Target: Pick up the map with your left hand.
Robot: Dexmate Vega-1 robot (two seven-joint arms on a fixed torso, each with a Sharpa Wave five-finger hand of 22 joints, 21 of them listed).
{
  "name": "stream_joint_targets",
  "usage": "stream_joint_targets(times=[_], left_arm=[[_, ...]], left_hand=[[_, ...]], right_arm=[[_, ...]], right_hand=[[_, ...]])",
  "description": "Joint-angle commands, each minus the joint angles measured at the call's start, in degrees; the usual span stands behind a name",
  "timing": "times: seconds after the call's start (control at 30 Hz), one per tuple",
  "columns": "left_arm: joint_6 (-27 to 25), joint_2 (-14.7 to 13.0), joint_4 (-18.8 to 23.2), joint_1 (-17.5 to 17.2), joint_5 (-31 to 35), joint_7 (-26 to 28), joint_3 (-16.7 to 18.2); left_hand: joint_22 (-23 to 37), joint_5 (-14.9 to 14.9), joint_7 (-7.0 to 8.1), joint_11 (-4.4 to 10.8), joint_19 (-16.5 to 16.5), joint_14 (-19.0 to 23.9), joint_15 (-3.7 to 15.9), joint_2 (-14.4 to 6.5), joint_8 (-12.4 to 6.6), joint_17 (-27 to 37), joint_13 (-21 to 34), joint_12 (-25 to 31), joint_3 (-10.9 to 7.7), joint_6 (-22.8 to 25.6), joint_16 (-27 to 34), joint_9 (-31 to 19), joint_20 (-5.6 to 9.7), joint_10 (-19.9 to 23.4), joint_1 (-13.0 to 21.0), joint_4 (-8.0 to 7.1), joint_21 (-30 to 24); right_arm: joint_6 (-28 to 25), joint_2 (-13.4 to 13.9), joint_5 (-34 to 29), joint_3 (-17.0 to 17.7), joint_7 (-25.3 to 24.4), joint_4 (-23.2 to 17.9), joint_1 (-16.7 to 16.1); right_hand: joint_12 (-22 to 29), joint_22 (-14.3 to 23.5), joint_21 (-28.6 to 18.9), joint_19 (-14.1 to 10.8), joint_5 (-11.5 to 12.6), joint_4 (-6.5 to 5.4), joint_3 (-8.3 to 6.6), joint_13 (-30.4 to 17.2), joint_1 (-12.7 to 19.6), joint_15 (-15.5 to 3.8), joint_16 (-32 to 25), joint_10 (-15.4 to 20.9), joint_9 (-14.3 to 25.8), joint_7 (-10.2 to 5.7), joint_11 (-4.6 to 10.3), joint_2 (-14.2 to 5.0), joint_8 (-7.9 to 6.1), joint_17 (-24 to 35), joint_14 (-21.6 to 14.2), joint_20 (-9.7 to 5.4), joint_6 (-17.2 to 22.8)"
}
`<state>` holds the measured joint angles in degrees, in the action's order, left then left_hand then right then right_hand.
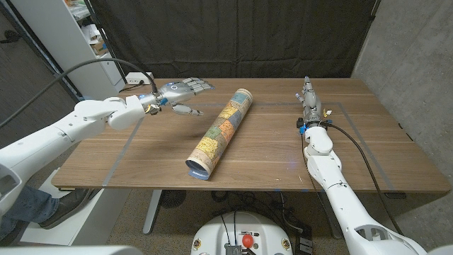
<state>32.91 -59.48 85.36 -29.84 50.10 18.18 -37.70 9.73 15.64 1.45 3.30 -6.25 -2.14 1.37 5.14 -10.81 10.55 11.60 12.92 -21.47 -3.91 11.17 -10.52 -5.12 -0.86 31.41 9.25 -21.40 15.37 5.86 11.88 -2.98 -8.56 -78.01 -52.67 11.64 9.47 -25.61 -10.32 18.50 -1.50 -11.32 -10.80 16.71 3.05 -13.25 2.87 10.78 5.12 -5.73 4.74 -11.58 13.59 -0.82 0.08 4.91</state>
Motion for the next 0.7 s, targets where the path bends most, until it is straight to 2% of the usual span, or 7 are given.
stream_joint_targets(times=[0.03, 0.5, 0.7], left_arm=[[-0.6, -0.9, 1.6, 1.0, 4.1, -0.8, -0.5], [-1.8, -1.4, 3.7, 3.7, 9.4, -4.2, -1.8], [-1.3, -0.3, 3.9, 5.5, 11.5, -4.9, -2.9]], left_hand=[[0.2, 0.7, 0.37, 0.46, 0.5, -0.3, 0.26, 1.1, -0.03, 0.1, 0.3, -0.2, 0.20, -0.9, 0.0, -0.3, 0.02, -0.5, 0.3, 0.26, 0.3], [0.2, 1.9, -0.05, 0.08, 0.5, -1.9, -0.50, 2.1, 0.30, 0.1, 0.3, -0.9, 0.11, -3.6, -0.5, -0.3, -0.35, -2.4, 2.4, 0.60, 1.4], [0.2, 2.4, -0.17, 0.20, 0.5, -2.4, -0.69, 2.5, 0.33, 0.1, 0.3, -1.1, 0.15, -4.4, -0.6, -0.4, -0.40, -3.0, 3.1, 0.68, 1.7]], right_arm=[[0.1, -0.1, 0.2, 0.3, -0.1, 0.8, 0.5], [2.1, -1.1, 0.7, 0.6, 0.1, 4.3, 2.4], [3.0, -1.3, 1.0, 0.8, 0.6, 5.5, 3.0]], right_hand=[[0.0, 0.1, 0.3, -0.4, 0.2, 0.15, 0.01, -0.1, 0.6, 0.16, 0.0, 0.1, 0.2, -0.23, -0.20, -0.12, 0.21, 0.0, -0.5, 0.00, 0.3], [-0.1, 0.1, 0.6, -0.4, 0.2, 0.21, 0.09, -0.1, 0.7, 0.07, 0.0, 0.1, 0.2, -0.36, -0.17, -0.13, 0.24, 0.0, -0.5, 0.10, 0.2], [-0.1, 0.2, 0.8, -0.4, 0.3, 0.22, 0.15, -0.1, 0.6, 0.11, 0.0, 0.1, 0.2, -0.35, -0.21, -0.12, 0.26, 0.0, -0.5, 0.14, 0.2]])
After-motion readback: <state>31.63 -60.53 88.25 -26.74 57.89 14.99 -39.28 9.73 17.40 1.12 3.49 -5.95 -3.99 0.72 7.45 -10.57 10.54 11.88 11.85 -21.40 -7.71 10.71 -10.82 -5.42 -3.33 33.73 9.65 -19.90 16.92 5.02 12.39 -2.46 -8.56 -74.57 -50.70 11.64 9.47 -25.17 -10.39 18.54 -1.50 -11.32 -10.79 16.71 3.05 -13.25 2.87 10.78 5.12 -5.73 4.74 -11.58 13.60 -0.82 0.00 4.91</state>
